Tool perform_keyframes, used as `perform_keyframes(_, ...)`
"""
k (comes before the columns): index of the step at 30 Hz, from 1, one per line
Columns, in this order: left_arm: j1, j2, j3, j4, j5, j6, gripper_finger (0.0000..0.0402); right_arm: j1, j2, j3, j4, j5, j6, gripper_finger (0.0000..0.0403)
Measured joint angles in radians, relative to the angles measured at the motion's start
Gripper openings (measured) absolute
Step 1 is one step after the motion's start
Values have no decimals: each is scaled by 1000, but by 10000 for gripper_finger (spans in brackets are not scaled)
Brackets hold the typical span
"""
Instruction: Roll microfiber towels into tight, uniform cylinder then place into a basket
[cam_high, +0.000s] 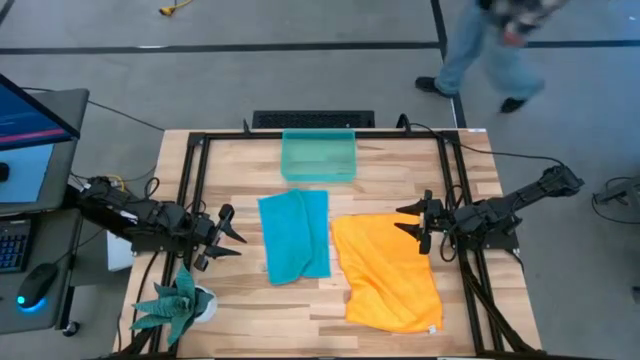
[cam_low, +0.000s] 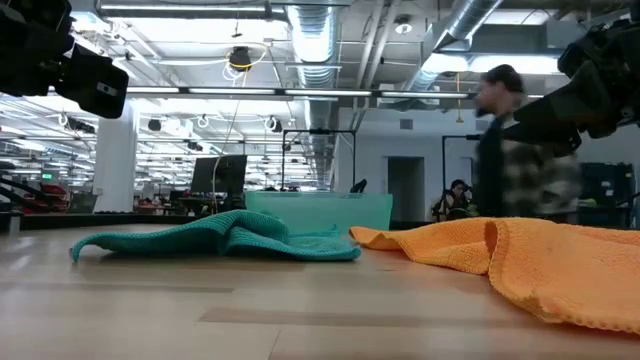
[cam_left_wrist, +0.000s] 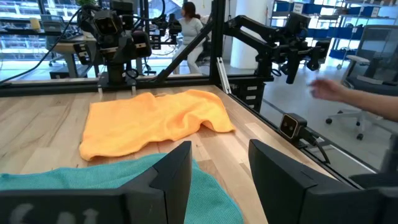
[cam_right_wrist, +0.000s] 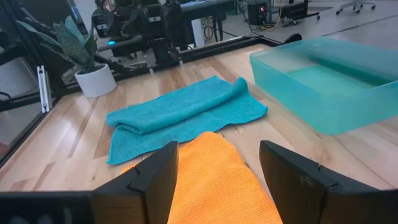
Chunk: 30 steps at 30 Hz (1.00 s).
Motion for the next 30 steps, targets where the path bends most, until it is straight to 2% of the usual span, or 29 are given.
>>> perform_keyframes(17,0,0,0,0,0,0,151,0,0,0,0,0,0,249)
perform_keyframes(21,0,0,0,0,0,0,151,-1,0,0,3,1,-93,249)
perform_keyframes(30,0,0,0,0,0,0,151,-1,-2,-2,83,2,-180,249)
